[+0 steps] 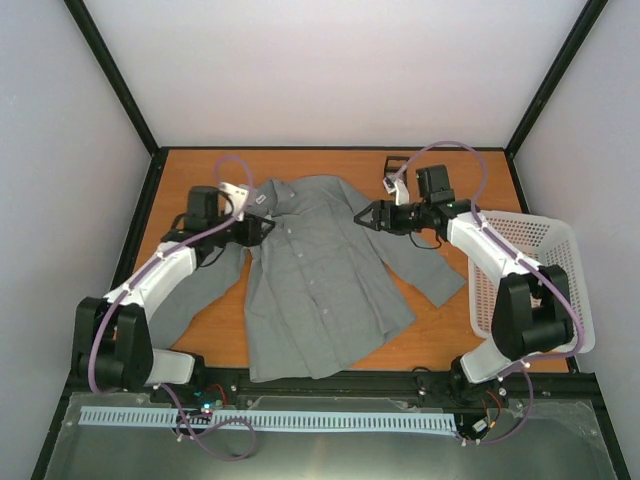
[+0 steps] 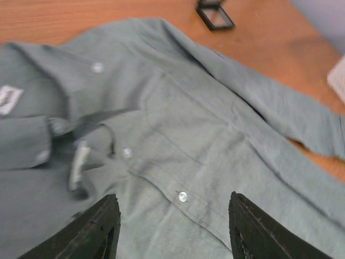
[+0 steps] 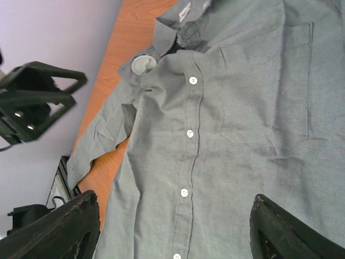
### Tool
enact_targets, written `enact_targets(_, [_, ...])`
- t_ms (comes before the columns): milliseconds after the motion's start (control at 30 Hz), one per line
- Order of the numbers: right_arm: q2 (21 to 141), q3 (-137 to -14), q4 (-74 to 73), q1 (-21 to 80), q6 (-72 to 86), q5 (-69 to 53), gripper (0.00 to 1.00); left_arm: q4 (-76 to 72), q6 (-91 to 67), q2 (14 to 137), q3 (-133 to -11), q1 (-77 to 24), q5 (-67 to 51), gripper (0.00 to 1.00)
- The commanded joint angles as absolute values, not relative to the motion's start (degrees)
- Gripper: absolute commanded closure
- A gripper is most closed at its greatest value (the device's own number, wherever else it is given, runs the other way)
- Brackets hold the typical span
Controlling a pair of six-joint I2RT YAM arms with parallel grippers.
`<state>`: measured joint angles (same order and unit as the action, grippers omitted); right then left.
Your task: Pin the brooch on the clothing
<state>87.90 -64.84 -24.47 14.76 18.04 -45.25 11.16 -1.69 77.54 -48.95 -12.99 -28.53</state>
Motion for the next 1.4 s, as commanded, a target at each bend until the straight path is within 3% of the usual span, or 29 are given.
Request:
enact_targets(0, [92.8,-68.4,-25.2,14.9,18.5,-43.4,0.27,14.5,-14.9,75.2,-51.1,-7.0,-33.3,0.43])
enact_targets(200, [102.4,-80.5,-29.4,18.8,19.5,-33.6,0.38,20.0,-30.7,76.9,-49.9,0.1,-24.1,0.43])
enact_targets(467, [119.9,-101.6,-35.3,25.2,20.4,-19.9,0.52,16.6,-31.9,88.1,-57.4,1.0,-21.3,0.51])
enact_targets(733, [132.6,-118.6,-40.5,27.0,18.4,-6.0,0.67,16.6,-30.9,105.8,-72.2,1.7,-29.1,0.77])
enact_targets(1000, [139.7,-128.0,-41.7,26.7,15.2,-0.4,0.72,13.2,-33.2,115.6,-77.1,1.7,-33.9,0.78])
enact_targets(1367, [144.3,-128.6,-43.0,25.0,22.9,5.3,0.76,9.8,-36.5,127.6,-85.5,1.8,-32.5,0.78])
